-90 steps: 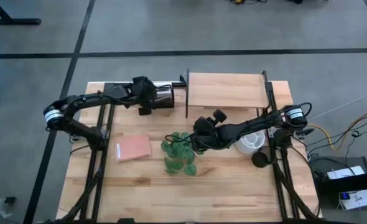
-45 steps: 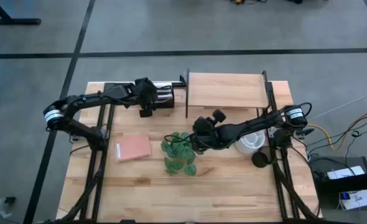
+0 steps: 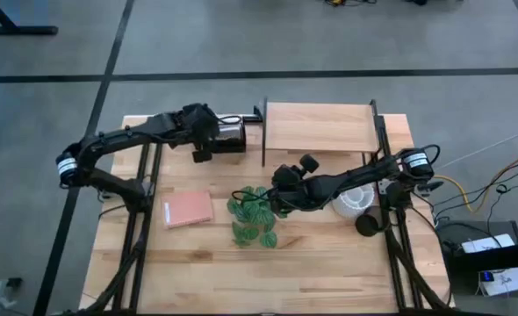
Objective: Stock shelves
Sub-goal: Remove the white notebook from the black mesh bookshelf, then remove the green notebook from the black mesh bookshelf
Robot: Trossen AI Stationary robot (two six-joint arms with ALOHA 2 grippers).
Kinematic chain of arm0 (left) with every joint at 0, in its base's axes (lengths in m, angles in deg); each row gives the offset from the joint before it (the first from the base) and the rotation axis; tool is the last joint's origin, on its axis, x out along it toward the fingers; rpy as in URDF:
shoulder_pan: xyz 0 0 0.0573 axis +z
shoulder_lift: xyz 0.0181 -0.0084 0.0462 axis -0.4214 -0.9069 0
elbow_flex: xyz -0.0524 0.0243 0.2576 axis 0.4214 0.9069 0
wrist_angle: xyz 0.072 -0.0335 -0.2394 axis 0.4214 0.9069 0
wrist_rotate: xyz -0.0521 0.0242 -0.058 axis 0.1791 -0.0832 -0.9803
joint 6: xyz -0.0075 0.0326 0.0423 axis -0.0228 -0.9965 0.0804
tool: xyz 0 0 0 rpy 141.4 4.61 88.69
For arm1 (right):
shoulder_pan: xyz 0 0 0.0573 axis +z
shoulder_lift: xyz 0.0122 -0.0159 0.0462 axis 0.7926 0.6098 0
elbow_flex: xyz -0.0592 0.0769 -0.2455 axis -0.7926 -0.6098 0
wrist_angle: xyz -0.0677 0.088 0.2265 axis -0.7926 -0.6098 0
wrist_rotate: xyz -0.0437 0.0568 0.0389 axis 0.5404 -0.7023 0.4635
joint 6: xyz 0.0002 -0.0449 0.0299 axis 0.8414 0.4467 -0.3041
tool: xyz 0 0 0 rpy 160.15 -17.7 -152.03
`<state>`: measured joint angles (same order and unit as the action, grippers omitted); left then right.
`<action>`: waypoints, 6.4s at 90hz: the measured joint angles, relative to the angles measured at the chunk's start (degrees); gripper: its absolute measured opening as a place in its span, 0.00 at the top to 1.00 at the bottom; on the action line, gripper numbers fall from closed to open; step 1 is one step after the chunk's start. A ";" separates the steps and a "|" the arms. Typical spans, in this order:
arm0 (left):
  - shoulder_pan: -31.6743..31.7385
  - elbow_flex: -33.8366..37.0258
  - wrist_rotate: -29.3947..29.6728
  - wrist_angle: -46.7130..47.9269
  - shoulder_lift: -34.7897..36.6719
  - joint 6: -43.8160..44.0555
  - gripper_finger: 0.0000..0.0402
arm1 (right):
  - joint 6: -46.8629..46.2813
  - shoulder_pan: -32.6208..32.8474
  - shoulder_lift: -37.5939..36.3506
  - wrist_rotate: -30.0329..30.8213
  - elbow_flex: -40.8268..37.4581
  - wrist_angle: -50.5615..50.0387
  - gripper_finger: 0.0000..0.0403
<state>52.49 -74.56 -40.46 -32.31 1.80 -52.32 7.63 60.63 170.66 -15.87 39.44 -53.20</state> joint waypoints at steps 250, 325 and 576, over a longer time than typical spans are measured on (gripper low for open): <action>-59.69 30.89 -17.25 0.58 5.33 59.69 0.98 | 1.95 -0.37 0.00 -0.04 -0.02 4.28 0.93; -59.69 30.66 -16.77 2.26 5.33 56.88 0.98 | 2.03 -0.37 0.00 -0.04 -0.02 4.39 0.93; -59.56 30.14 -4.91 0.31 5.33 62.34 0.75 | 2.69 -0.37 0.00 -0.02 -0.02 5.73 0.94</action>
<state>-7.07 -44.42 -45.37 -32.00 7.13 10.02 10.32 60.26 170.66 -15.89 39.42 -47.47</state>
